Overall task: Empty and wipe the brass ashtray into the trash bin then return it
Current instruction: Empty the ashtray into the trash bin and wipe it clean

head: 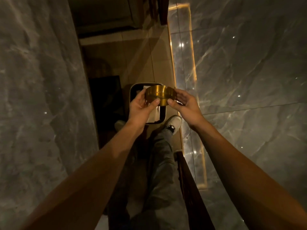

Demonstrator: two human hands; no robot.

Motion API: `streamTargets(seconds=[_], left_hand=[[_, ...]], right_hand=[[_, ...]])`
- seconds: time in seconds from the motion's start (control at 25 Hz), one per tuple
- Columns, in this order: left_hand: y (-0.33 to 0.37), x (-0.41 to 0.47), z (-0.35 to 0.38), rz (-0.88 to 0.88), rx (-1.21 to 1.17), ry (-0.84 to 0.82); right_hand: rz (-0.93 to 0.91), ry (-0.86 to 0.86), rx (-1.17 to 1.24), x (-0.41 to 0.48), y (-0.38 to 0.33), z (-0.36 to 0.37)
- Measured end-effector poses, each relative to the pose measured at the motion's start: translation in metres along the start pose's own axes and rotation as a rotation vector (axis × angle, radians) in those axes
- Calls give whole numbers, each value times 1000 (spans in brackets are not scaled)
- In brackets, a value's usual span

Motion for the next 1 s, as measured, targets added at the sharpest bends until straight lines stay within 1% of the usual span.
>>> streamTargets(seconds=[0.2,0.32,0.4,0.6,0.76,1.0], left_hand=[[-59,44,-10,-88,55,-8],[-86,66,-25,-118,120,-19],[-104,78,-35,-170,113,-17],[-138,97,-49,-272,-5,95],[-167,108,-60,-330,-46,187],[-176,119,-58,-357,11,251]], right_hand=[[79,3,131,27,66,-1],[104,-9,168,43,95,2],[107,-19,153,55,112,6],[121,13,99,81,144,16],[159,14,73,88,166,24],[156,49,83,101,181,34]])
Point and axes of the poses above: each hand's wrist, its own x-axis towards the middle knuckle, its own z-axis out of the palm, y = z × x, the point moved 2 cm from there along x, towards the middle knuckle, and after that the axes turned 13 degrees about -y, right-handed, at the moved point
